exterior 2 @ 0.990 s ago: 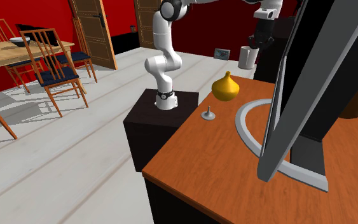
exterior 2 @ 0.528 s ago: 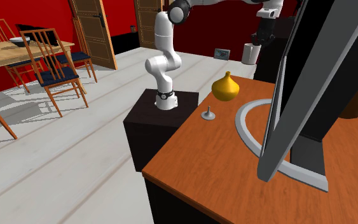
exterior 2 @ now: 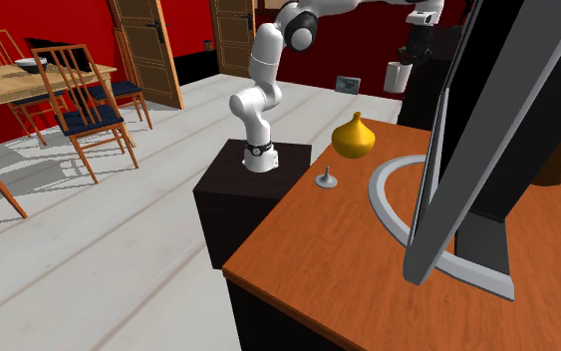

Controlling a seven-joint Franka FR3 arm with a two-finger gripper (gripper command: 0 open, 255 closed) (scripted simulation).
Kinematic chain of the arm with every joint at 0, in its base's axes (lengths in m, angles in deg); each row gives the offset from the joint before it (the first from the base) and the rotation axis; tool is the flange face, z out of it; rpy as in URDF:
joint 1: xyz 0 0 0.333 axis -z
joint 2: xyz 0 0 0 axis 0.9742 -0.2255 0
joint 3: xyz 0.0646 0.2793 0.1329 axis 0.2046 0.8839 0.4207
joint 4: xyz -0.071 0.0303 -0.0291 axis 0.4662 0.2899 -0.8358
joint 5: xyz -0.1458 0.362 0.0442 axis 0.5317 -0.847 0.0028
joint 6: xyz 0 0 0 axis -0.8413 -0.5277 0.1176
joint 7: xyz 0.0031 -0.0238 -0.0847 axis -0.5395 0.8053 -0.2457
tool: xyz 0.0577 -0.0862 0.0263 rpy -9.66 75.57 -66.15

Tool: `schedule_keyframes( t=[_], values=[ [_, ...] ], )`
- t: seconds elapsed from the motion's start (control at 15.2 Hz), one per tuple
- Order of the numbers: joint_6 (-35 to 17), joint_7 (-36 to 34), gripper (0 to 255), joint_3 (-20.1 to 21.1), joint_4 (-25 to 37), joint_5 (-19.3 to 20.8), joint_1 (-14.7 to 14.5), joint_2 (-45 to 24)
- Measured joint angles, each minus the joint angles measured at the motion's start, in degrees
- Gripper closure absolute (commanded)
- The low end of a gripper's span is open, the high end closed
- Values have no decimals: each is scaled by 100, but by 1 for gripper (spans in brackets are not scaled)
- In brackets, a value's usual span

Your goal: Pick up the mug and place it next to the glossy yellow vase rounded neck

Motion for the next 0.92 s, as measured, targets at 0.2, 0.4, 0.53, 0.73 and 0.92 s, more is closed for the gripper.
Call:
schedule_keyframes(
  t=[0.2,0.4,0.53,0.73,0.92],
  values=[
    [-117,-155,255,-10,-61,77,-139,-107],
    [-381,-148,255,3,-386,24,-13,-39],
    [-582,-150,255,20,-643,-27,81,28],
    [-850,-151,255,41,-980,-90,195,116],
    [-1072,-169,255,25,-1193,-69,226,92]
  ],
)
